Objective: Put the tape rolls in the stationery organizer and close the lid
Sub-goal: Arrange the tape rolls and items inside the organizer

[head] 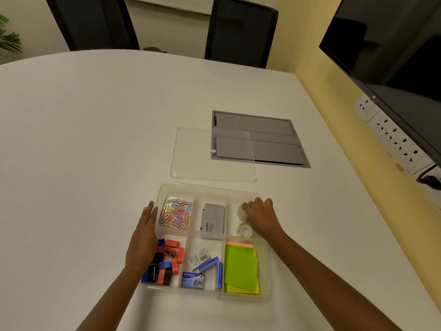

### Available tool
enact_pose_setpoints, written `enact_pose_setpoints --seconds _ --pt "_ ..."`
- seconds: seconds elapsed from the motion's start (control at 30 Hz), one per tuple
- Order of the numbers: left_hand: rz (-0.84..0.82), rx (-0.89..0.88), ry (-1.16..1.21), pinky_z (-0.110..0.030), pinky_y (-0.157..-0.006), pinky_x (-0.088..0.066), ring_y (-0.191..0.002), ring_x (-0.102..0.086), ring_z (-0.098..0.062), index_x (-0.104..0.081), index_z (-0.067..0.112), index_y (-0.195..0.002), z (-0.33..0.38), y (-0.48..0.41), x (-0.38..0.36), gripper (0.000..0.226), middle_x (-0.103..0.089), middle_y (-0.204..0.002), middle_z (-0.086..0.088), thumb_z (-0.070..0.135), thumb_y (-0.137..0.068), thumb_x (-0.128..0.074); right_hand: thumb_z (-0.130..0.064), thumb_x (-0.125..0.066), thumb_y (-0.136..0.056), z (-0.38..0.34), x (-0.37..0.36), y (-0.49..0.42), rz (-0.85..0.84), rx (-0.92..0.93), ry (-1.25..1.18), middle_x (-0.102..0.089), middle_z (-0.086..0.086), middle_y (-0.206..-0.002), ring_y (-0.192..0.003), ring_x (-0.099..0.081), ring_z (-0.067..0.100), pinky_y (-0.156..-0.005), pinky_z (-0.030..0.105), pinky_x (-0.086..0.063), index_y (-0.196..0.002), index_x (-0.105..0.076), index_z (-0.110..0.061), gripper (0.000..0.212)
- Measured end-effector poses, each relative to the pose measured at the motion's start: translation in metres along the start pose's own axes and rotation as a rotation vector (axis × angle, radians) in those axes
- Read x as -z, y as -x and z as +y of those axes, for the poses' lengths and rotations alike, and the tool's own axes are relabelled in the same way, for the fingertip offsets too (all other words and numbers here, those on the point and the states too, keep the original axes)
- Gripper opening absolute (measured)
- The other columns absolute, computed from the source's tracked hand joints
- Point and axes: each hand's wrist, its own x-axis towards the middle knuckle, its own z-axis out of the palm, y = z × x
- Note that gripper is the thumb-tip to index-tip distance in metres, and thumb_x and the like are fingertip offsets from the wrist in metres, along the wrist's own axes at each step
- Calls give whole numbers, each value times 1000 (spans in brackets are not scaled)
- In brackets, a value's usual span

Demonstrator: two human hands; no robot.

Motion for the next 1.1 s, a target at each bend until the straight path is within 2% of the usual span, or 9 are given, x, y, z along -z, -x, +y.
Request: enact_pose_setpoints --seconds 0.1,0.17,0.27,0.37,0.63,0.73,0.87,0.97,1.1 --pt "12 -18 -38 -51 -112 -26 -144 -15 -25 -18 15 -143 1 1 0 67 -15 -156 -5 -3 -88 -50 -12 -74 -71 -1 -5 -5 -47 13 -72 -68 5 -101 -92 -63 23 -76 35 -47 -109 -63 -20 41" --pt "9 -6 -20 -51 -112 -27 -144 -15 -25 -18 14 -143 3 1 2 65 -15 -156 -5 -1 -89 -49 -3 -57 -85 1 -10 -8 -86 75 -107 -54 10 -125 -112 -52 29 -90 41 -39 -124 -52 -20 43" --pt "18 -37 -54 -51 -112 -28 -144 -15 -26 -17 12 -143 4 1 3 68 -14 -156 -8 -9 -86 -48 -8 -65 -82 3 -8 -13 -21 80 -70 -60 4 -117 -104 -58 25 -83 36 -44 -112 -62 -27 35" --pt "30 -27 -37 -51 -113 -28 -144 -14 -26 -17 10 -143 5 2 3 68 -13 -156 -9 -9 -85 -48 -1 -51 -88 2 -14 -19 -78 107 -148 -53 10 -126 -112 -51 29 -90 41 -38 -119 -58 -20 36" --pt "66 -6 1 -48 -114 -22 -145 -10 -25 -19 11 -142 10 0 -2 70 -15 -156 -8 -6 -84 -54 -6 -48 -93 1 -18 -35 -72 77 -108 -43 10 -139 -122 -44 29 -96 41 -38 -126 -50 -15 35" --pt "98 -51 -202 -46 -117 -11 -145 -4 -29 -17 7 -142 8 -1 -7 70 -10 -156 -12 -9 -83 -52 -3 -43 -93 0 -21 -30 -89 170 -75 -37 12 -146 -129 -39 31 -98 43 -37 -130 -45 -11 38" --pt "108 -100 -344 -46 -117 -6 -144 -2 -33 -18 4 -141 5 -1 -11 67 -7 -155 -17 -7 -83 -50 -19 -59 -86 9 -22 -18 28 329 42 -54 4 -136 -130 -46 25 -99 38 -44 -114 -63 -18 28" --pt "94 -83 -317 -44 -117 -6 -145 -2 -31 -17 5 -141 6 -2 -10 68 -6 -156 -15 -8 -82 -49 -13 -47 -94 17 -31 -18 -138 362 39 -31 6 -153 -145 -19 28 -115 50 -20 -128 -53 -11 34" --pt "85 -99 -360 -45 -116 -5 -144 -1 -33 -15 4 -141 7 0 -9 68 -5 -155 -17 -7 -84 -50 -11 -48 -94 15 -30 -23 -158 347 7 -26 4 -156 -146 -12 28 -117 53 -12 -129 -52 -12 35"
